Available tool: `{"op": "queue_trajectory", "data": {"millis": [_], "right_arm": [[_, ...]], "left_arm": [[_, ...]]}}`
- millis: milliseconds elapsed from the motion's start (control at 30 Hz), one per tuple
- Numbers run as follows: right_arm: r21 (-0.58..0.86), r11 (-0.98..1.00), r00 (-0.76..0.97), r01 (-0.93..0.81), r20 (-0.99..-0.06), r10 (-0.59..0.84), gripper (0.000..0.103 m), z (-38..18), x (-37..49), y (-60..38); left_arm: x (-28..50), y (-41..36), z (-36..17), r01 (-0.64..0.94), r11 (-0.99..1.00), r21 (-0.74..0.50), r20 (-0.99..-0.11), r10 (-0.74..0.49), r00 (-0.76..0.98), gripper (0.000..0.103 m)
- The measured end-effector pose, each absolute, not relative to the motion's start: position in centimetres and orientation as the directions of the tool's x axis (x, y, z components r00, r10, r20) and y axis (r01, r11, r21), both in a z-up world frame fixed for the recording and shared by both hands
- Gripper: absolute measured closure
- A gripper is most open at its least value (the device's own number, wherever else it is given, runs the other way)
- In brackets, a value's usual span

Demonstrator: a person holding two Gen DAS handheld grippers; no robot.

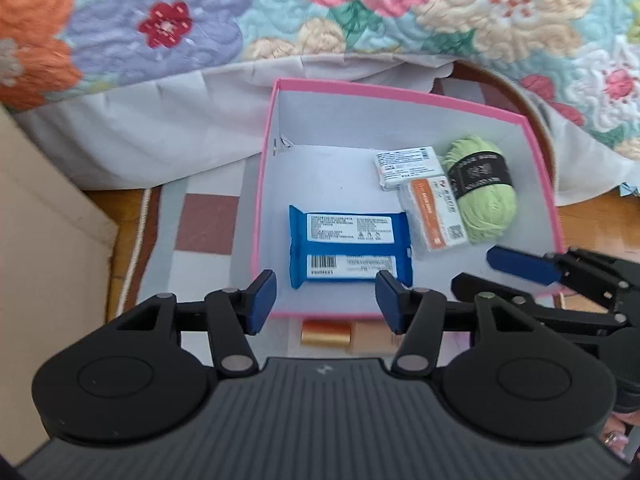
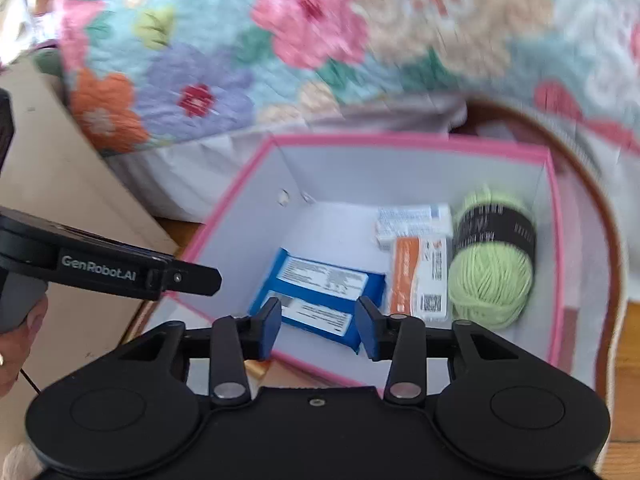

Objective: Organize objects
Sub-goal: 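Open the left gripper to release the wipes packet, then move the left gripper down toward the orange makeup sponge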

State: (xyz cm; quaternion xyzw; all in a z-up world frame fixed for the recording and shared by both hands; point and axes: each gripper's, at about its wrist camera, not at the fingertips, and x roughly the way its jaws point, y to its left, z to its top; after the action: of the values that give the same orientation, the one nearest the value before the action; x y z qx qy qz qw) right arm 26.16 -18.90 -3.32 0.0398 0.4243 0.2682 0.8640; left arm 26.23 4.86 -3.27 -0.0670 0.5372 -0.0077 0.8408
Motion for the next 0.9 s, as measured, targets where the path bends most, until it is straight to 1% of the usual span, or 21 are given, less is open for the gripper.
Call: {"op": "queue_trajectory", "data": {"millis": [67, 133, 200, 367, 433, 533, 567, 600, 667, 700, 767, 867, 900], "right_arm": [[0.288, 0.845, 0.506, -0.450, -0.697, 0.507, 0.053, -1.4, 25.0, -19.1], [0.283, 0.840, 0.513, -0.462, -0.687, 0.514, 0.051, 0.4, 23.9, -19.3], [0.277, 0.835, 0.517, -0.476, -0.680, 0.520, 0.047, 2.1, 22.7, -19.5], [0.235, 0.816, 0.517, -0.529, -0.672, 0.529, 0.038, 6.2, 19.3, -19.7], [0.214, 0.804, 0.505, -0.555, -0.680, 0.531, 0.038, 7.3, 18.1, -19.6], [0.176, 0.786, 0.490, -0.592, -0.696, 0.525, 0.034, 8.5, 16.0, -19.6], [0.169, 0.781, 0.487, -0.602, -0.697, 0.526, 0.030, 8.9, 15.3, -19.7], [0.159, 0.774, 0.484, -0.613, -0.698, 0.527, 0.028, 9.1, 14.6, -19.7], [0.133, 0.760, 0.482, -0.636, -0.701, 0.526, 0.027, 9.5, 13.1, -19.9], [0.117, 0.754, 0.483, -0.647, -0.702, 0.523, 0.024, 9.6, 12.2, -20.0], [0.097, 0.742, 0.481, -0.663, -0.704, 0.522, 0.023, 9.7, 10.9, -20.2], [0.078, 0.733, 0.478, -0.676, -0.710, 0.517, 0.014, 9.3, 9.2, -20.6], [0.073, 0.730, 0.477, -0.680, -0.712, 0.515, 0.014, 9.1, 8.7, -20.7]], "left_arm": [[25.0, 5.0, -1.5, -0.059, 0.992, -0.112, -0.899, -0.076, 0.431, 0.047], [23.6, 4.8, 0.5, -0.052, 0.994, -0.099, -0.894, -0.065, 0.444, 0.042], [22.3, 4.2, 2.5, -0.039, 0.995, -0.086, -0.888, -0.059, 0.456, 0.040], [18.5, 2.6, 6.4, 0.007, 0.997, -0.071, -0.885, -0.066, 0.460, 0.036], [17.0, 2.1, 7.4, 0.021, 0.997, -0.080, -0.886, -0.080, 0.457, 0.034], [14.6, 1.8, 8.3, 0.052, 0.996, -0.073, -0.886, -0.089, 0.456, 0.032], [13.9, 1.8, 8.4, 0.058, 0.996, -0.069, -0.887, -0.088, 0.453, 0.032], [13.2, 1.7, 8.5, 0.064, 0.996, -0.064, -0.889, -0.086, 0.450, 0.032], [11.9, 1.8, 8.5, 0.073, 0.995, -0.060, -0.891, -0.087, 0.445, 0.031], [11.3, 1.8, 8.5, 0.077, 0.995, -0.058, -0.892, -0.086, 0.444, 0.031], [10.2, 1.8, 8.4, 0.086, 0.995, -0.055, -0.893, -0.088, 0.442, 0.029], [8.7, 1.7, 8.2, 0.104, 0.993, -0.048, -0.894, -0.089, 0.439, 0.027], [8.2, 1.6, 7.9, 0.117, 0.992, -0.043, -0.897, -0.090, 0.433, 0.027]]}}
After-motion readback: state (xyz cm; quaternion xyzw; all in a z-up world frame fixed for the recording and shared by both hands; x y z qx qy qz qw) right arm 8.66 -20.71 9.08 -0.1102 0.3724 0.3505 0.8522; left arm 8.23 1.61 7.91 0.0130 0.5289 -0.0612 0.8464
